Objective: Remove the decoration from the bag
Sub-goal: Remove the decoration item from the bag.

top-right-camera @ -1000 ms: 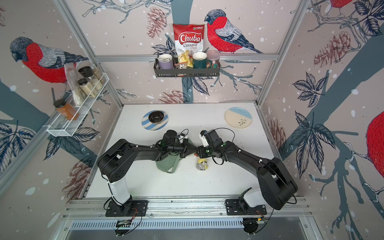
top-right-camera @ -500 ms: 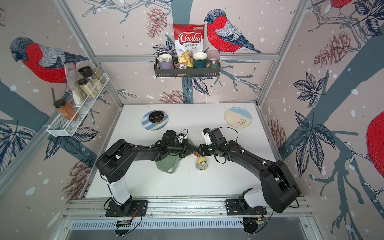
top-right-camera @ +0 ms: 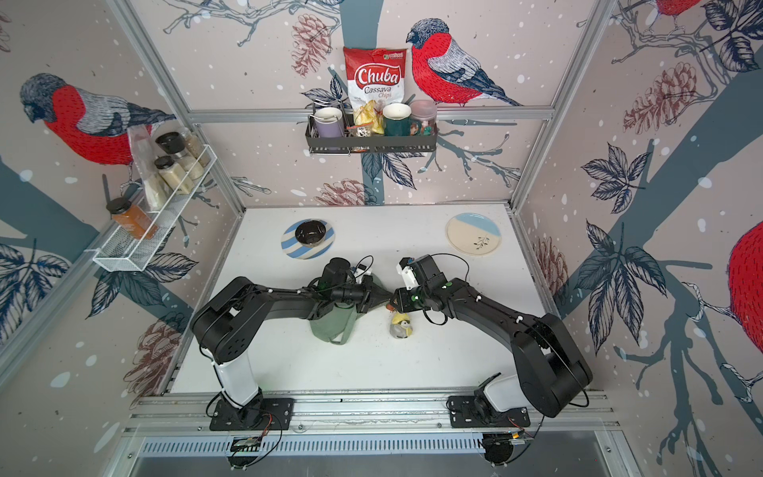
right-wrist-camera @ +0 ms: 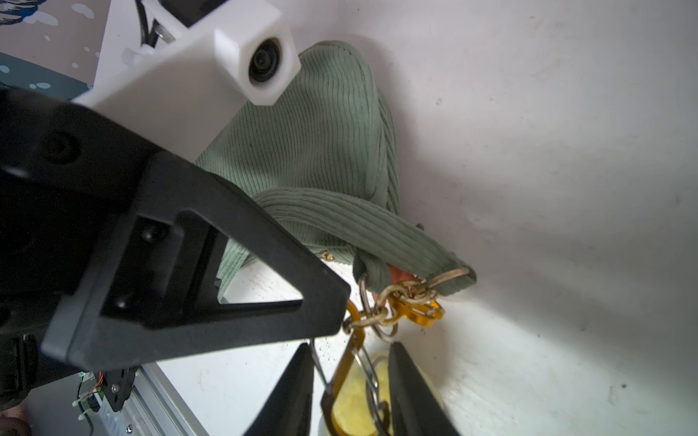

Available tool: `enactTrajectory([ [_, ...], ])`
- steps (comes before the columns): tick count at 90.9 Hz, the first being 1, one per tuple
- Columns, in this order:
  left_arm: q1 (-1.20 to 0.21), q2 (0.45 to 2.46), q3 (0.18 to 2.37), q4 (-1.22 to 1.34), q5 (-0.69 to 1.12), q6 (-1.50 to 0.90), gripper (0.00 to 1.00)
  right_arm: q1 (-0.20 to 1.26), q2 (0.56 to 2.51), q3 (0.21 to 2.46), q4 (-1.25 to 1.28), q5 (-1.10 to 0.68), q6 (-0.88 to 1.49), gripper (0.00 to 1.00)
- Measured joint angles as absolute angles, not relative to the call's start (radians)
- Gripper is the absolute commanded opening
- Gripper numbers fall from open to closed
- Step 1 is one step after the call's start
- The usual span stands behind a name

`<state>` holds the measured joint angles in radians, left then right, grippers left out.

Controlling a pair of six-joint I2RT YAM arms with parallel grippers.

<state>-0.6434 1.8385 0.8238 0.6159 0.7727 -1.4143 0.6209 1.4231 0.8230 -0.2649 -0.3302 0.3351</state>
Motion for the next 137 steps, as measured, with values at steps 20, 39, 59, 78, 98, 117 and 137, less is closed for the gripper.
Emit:
enactTrajectory([
  [20,-0.643,1.839,0.824,0.616,0.759,-1.414,0.0,0.621,1.423,0.829,-0.272,-0.336,0.32,0.13],
  [39,-0.643,1.839,0.823,0.624,0.756,-1.427,0.0,0.622,1.425,0.844,-0.294,-0.313,0.319,0.1],
  [59,-0.643,1.839,0.82,0.64,0.755,-1.436,0.17,0.622,1.427,0.854,-0.304,-0.302,0.316,0.06],
  [78,-0.599,1.809,0.82,0.633,0.785,-1.403,0.37,0.616,1.427,0.859,-0.369,-0.242,0.283,0.04],
  [98,-0.615,1.768,0.901,0.438,0.741,-1.149,0.38,0.615,1.442,0.907,-0.443,-0.202,0.238,0.03],
  [117,-0.634,1.774,0.989,0.161,0.616,-0.864,0.37,0.613,1.526,0.969,-0.522,-0.103,0.239,0.0],
  [137,-0.653,1.843,0.94,0.208,0.565,-0.87,0.36,0.615,1.592,1.015,-0.555,-0.074,0.319,0.0],
])
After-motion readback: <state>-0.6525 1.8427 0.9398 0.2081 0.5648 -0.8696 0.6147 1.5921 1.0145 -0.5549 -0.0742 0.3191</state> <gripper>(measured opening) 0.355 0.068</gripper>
